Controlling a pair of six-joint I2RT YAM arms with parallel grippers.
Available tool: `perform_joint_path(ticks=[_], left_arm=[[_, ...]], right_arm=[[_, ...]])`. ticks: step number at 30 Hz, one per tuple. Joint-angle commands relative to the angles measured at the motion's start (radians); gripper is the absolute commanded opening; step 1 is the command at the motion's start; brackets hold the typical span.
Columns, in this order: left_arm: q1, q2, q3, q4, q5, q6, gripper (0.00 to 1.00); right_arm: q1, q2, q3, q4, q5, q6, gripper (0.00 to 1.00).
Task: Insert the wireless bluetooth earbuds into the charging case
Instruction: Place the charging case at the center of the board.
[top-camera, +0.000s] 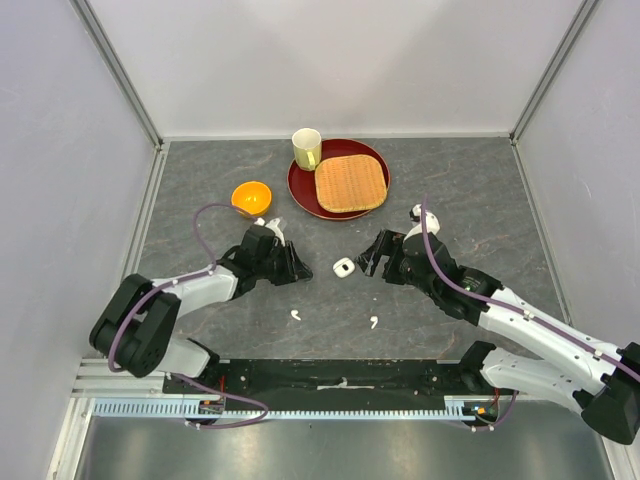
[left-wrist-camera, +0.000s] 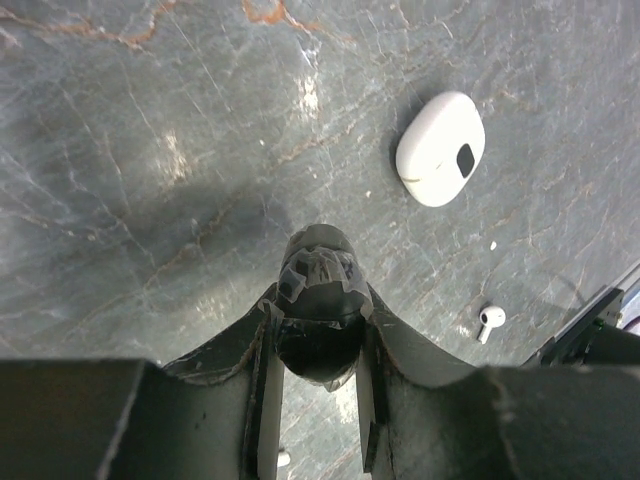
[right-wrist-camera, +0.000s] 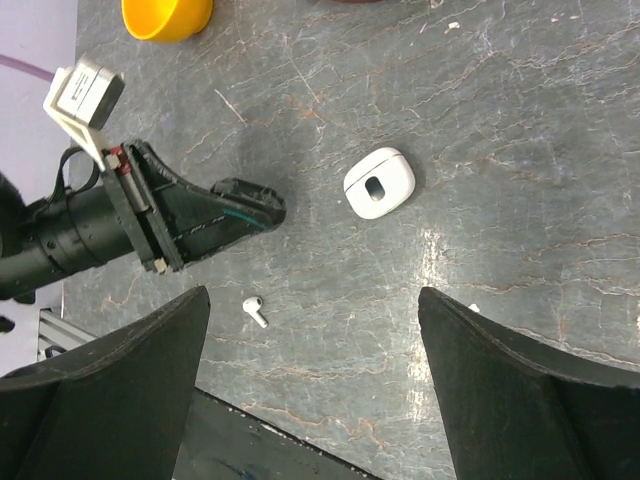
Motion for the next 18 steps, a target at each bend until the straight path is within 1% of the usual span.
perform_joint_path(ticks=[1,2,6,10,13,18], left_arm=[[0.018,0.061,0.072,0.042,0.055,-0.049,0.13],[0.018,0.079,0.075,0.044,0.055,-0.050,0.16],[0.018,0.113,0.084,0.044,0.054,-0.050,0.21],[0.018,0.135,0.086,0.044,0.049,-0.049,0.30],[0.018,0.136,0.081,0.044,0.037,-0.046,0.34],[0.018,0.129,0.068,0.030,0.012,-0.043,0.38]], right_arm=[[-0.007,-0.002,-0.004,0.009,-0.023,-0.008,0.92],[-0.007,-0.006,-0.006,0.007,-0.025,-0.009,0.92],[-0.011,-0.031,-0.025,0.006,-0.030,-0.009,0.92],[-0.019,-0.057,-0.047,0.006,-0.031,-0.009,0.92],[-0.027,-0.057,-0.052,0.007,-0.036,-0.015,0.92],[-0.034,-0.042,-0.047,0.006,-0.051,-0.029,0.92]])
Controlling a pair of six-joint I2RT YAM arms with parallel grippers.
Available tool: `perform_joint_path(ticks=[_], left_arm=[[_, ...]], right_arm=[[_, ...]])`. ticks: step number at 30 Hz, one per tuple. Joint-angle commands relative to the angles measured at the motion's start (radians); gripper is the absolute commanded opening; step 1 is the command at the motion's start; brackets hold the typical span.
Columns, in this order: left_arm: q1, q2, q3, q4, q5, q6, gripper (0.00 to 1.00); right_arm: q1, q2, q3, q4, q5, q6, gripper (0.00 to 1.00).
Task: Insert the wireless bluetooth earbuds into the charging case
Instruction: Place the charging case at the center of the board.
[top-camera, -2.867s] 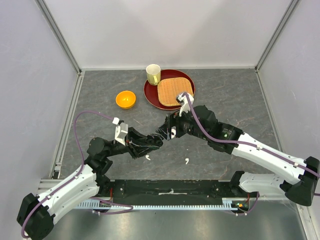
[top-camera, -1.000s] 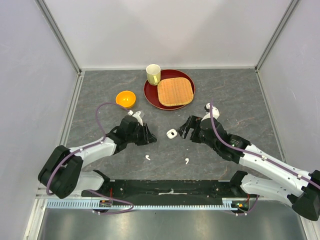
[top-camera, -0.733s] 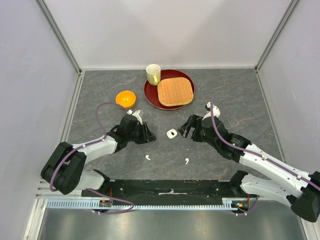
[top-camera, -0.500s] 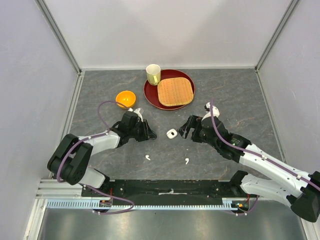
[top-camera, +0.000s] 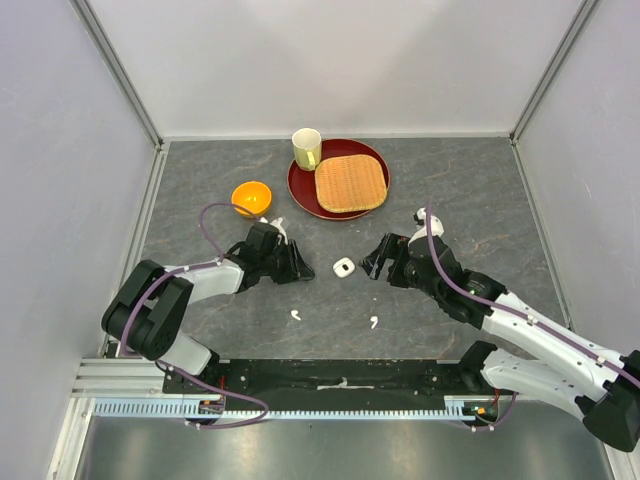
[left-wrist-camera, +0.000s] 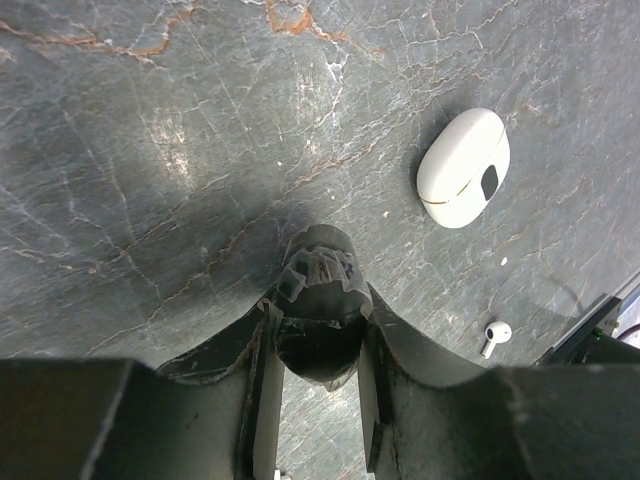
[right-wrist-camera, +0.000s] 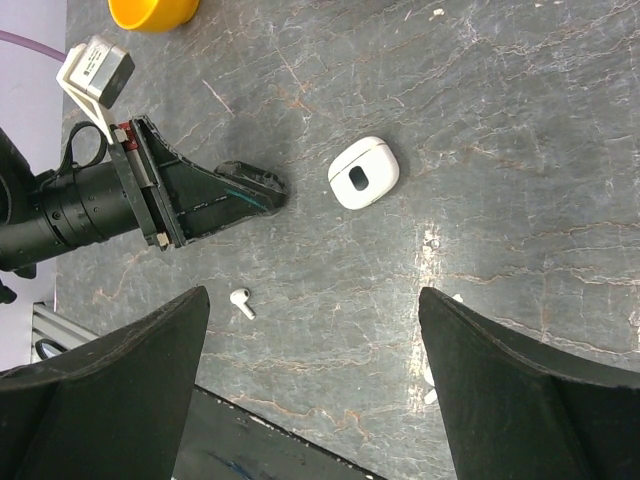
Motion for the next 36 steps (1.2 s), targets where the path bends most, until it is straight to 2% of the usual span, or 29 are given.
perform_joint_path(ticks=[1,18,26,36], left_arm=[[0.001,-0.006,0.008,0.015,-0.019,-0.022,0.40],[0.001,-0.153,-0.095,-0.038,-0.106,-0.039,0.45],[0.001,-0.226,-0.089,-0.134,-0.173,-0.030,0.47],[0.001,-0.453,-0.120,-0.298,-0.293,-0.007,0.48]], right_arm=[[-0.009,0.007,-0.002,0.011,-0.016,-0.021,0.92],[-0.018,0.038,0.002,0.018,-0.070,-0.044,0.93],[-0.018,0.055,0.005,0.031,-0.085,-0.049,0.93],[-0.029,0.115,0.030,0.029,-0.090,-0.096,0.93]])
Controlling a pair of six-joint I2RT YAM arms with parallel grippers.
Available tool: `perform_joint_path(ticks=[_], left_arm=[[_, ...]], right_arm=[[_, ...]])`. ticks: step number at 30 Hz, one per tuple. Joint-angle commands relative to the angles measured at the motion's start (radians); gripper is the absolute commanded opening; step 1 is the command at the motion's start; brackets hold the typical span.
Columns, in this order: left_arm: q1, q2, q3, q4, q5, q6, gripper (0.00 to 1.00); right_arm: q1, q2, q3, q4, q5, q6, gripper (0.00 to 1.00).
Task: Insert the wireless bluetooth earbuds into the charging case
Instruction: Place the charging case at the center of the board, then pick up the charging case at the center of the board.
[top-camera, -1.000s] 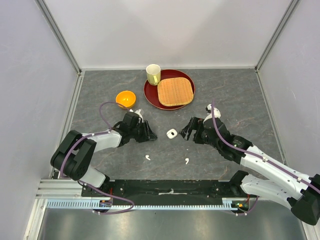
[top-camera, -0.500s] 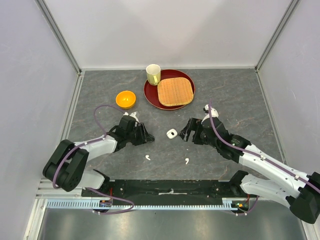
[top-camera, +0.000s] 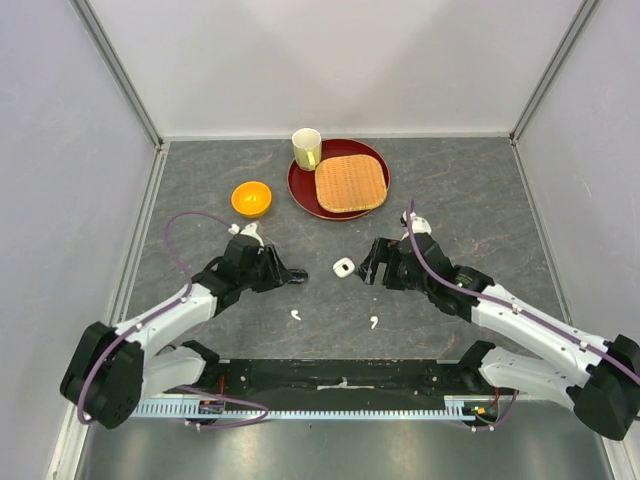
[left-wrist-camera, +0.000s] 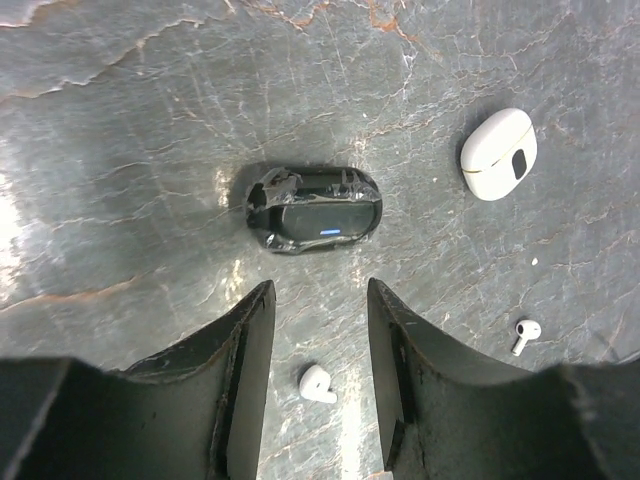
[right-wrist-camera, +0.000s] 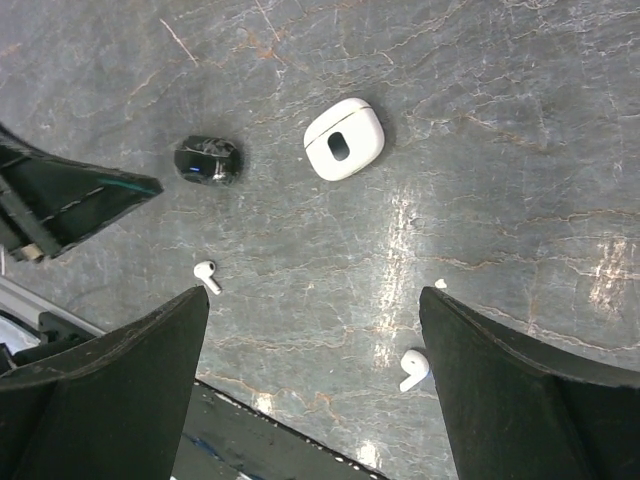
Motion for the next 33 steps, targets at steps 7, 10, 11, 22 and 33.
perform_joint_path(ticks=[7,10,11,22,33], left_arm=[[0.001,-0.325,-0.022,-0.156,-0.098,0.049,0.48],[0.001,-0.452,-0.034,-0.134,-0.081,0.078,0.48],[0.001,-0.481,-0.040,-0.118,-0.082,0.089,0.48],[0.001,-0.805,-0.086,-0.166,-0.093,0.115,0.49],[0.001,-0.828,-0.097,-0.212,-0.085,0.134,0.48]], right_arm=[[-0.037,0.119,0.088,0.028,-0.018,-0.105,0.93],[-0.042,0.199,0.142,0.023,-0.030,-0.218,0.93],[-0.043,0.225,0.157,0.019,-0.040,-0.269,0.93],[-0.054,0.587,0.363,0.031,-0.168,-0.320,0.89],[-0.042,0.785,0.465,0.000,-0.127,-0.387,0.85]])
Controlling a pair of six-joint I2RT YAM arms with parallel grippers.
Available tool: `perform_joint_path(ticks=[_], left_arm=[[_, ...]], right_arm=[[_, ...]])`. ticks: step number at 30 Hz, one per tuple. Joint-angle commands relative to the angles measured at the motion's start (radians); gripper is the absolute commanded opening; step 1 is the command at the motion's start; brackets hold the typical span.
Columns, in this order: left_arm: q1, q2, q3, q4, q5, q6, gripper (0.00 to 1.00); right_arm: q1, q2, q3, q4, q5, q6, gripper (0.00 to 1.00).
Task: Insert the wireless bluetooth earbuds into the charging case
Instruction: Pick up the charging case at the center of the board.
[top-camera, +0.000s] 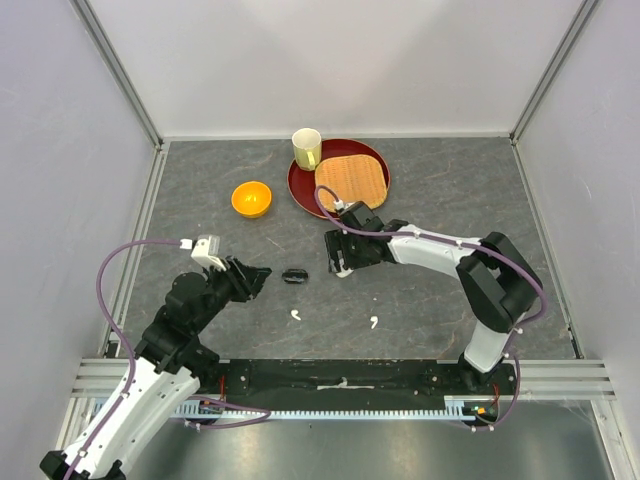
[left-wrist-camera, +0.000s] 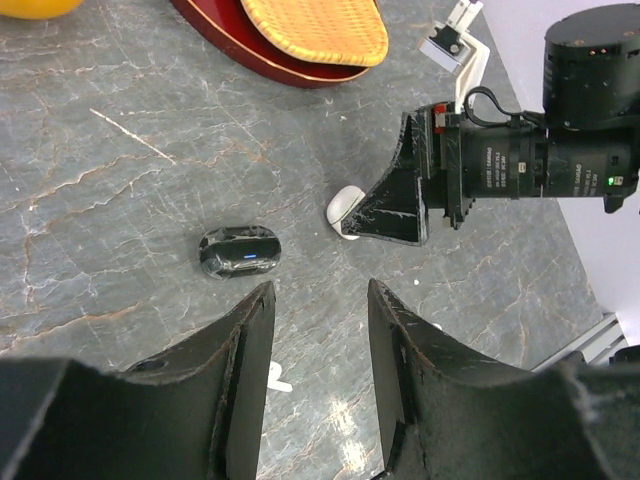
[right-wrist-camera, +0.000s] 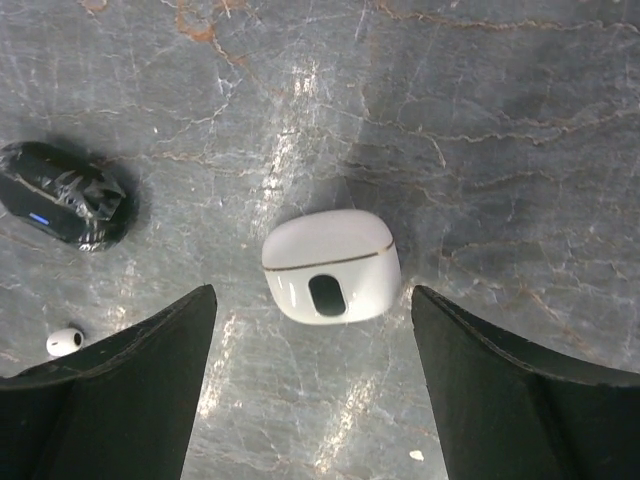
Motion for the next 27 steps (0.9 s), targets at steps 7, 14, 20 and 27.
perform_joint_path(ticks=[7,14,20,27], left_arm=[[0.001,0.019,0.012,0.000,-0.007,0.055,0.49],[0.001,0.024,0.006,0.006,-0.007,0.052,0.48],[0.001,0.039,0.000,0.012,-0.005,0.044,0.48],[0.001,0.058,0.002,0.013,0.021,0.043,0.49]], right_arm=[[0.020,0.109,0.121,-0.019,0.117,0.006,0.76],[0.036,0.126,0.105,-0.048,0.189,0.109,0.56],[0.036,0.070,-0.028,-0.028,0.236,0.399,0.47],[0.103,0.010,-0.126,0.085,0.198,0.646,0.66]])
